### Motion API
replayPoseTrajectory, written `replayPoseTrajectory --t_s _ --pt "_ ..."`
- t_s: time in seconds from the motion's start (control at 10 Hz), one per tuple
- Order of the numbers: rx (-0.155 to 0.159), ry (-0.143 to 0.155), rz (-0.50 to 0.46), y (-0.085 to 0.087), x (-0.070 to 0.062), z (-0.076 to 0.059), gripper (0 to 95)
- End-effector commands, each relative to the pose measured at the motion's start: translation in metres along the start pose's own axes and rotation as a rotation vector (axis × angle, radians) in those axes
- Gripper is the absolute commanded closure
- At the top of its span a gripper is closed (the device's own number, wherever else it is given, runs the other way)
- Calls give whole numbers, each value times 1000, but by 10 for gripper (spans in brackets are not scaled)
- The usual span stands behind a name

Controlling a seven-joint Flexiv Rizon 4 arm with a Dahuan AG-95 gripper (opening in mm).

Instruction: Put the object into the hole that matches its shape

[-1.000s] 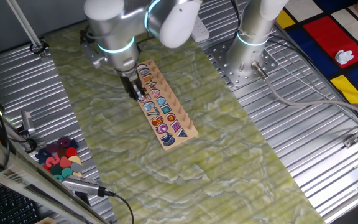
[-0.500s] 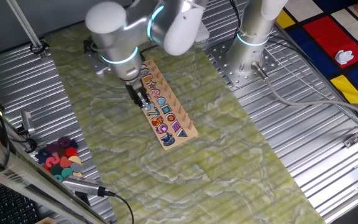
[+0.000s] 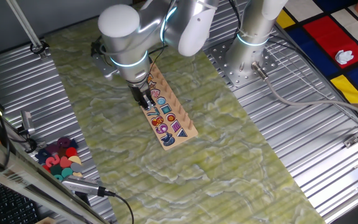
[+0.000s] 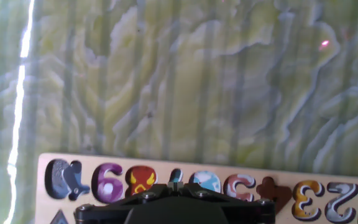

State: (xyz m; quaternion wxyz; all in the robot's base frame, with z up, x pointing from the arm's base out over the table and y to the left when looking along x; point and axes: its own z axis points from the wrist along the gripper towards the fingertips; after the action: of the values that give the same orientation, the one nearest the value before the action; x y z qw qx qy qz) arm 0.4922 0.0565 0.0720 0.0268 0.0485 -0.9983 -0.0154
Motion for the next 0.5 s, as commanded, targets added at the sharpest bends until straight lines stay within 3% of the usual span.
replayPoseTrajectory --t_s 0.1,0.5 --pt "14 8 -15 -1 -5 -4 950" --pt "17 6 -37 -1 -6 -5 950"
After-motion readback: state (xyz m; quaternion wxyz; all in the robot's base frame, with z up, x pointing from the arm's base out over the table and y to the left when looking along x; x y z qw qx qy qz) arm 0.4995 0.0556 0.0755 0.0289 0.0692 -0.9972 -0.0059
